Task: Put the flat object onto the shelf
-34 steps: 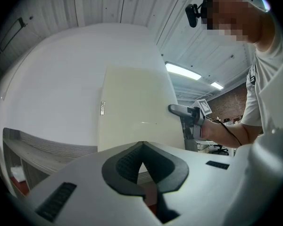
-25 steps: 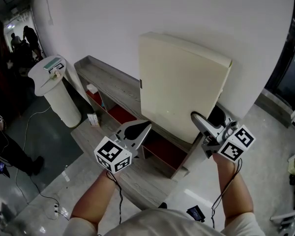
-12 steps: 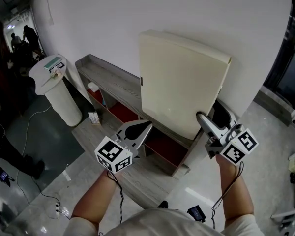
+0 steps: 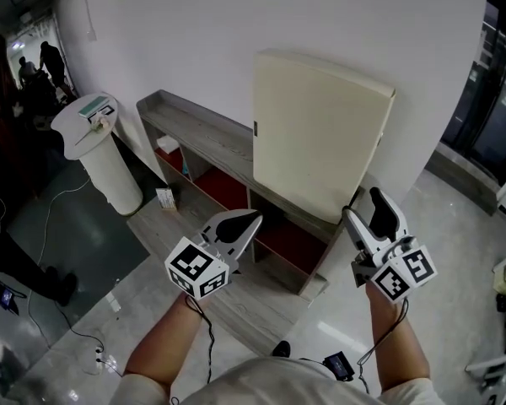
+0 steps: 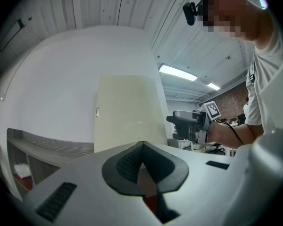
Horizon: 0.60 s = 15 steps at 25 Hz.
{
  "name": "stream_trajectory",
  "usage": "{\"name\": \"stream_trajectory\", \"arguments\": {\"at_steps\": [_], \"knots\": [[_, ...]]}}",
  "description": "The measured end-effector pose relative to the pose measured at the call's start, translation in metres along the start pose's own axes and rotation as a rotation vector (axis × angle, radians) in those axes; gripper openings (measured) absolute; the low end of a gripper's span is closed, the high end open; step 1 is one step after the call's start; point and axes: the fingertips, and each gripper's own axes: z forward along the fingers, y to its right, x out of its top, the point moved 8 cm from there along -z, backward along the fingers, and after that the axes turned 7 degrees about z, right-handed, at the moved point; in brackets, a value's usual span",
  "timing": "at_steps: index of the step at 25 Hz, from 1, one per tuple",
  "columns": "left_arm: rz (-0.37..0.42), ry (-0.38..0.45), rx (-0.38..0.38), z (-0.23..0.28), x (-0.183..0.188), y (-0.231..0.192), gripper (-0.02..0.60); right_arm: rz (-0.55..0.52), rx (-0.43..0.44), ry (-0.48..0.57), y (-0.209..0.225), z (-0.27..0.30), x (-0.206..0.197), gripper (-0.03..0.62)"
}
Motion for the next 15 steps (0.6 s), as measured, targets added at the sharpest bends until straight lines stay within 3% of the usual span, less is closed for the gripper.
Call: {"name": "stream_trajectory", "arguments": {"at_steps": [7,15], "knots": [[0.003,-0.005,0.027,-0.057,0.008,0.016,0.015,-0.006,0.028,-0.043,-0.053,-0.018,-0.013,0.311],[0.005,-0.019,0.057,-0.132,0.011,0.043,0.015,-0.04,0.082,-0.121,-0.134,-0.028,-0.046,0.178]]}}
